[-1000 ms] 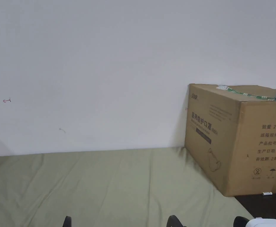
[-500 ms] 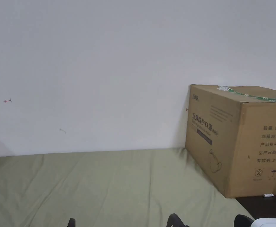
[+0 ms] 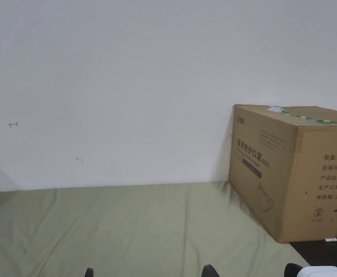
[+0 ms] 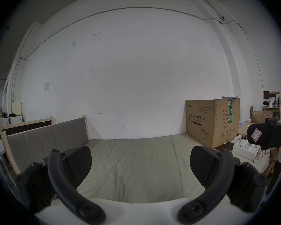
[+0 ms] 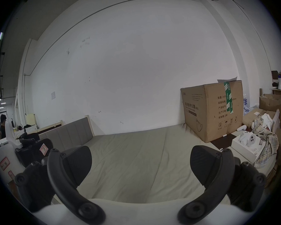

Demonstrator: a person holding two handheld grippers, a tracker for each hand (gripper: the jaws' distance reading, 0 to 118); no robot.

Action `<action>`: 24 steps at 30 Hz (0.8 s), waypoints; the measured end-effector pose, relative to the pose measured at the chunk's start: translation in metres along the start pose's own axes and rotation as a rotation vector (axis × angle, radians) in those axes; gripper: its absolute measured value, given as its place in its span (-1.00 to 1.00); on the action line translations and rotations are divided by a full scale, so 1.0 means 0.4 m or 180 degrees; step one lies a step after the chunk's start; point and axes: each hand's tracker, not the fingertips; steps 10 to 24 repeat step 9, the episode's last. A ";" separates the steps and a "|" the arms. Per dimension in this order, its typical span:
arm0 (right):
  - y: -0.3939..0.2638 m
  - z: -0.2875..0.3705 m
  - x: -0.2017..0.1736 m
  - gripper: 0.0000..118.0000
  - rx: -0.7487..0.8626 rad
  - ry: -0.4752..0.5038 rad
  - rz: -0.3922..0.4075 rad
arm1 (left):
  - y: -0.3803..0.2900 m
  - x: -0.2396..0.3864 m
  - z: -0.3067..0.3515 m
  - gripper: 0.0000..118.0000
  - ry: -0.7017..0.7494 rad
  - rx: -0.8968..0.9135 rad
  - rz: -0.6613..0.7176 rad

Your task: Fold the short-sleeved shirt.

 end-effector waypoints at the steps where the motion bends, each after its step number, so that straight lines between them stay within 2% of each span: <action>1: 0.000 0.001 -0.002 1.00 0.0010 -0.0027 -0.0009 | 0.000 0.000 0.000 1.00 0.0000 -0.0005 -0.0001; 24: 0.000 0.007 0.011 1.00 0.0108 -0.0077 -0.0075 | 0.000 -0.001 0.000 1.00 -0.0003 -0.0011 -0.0003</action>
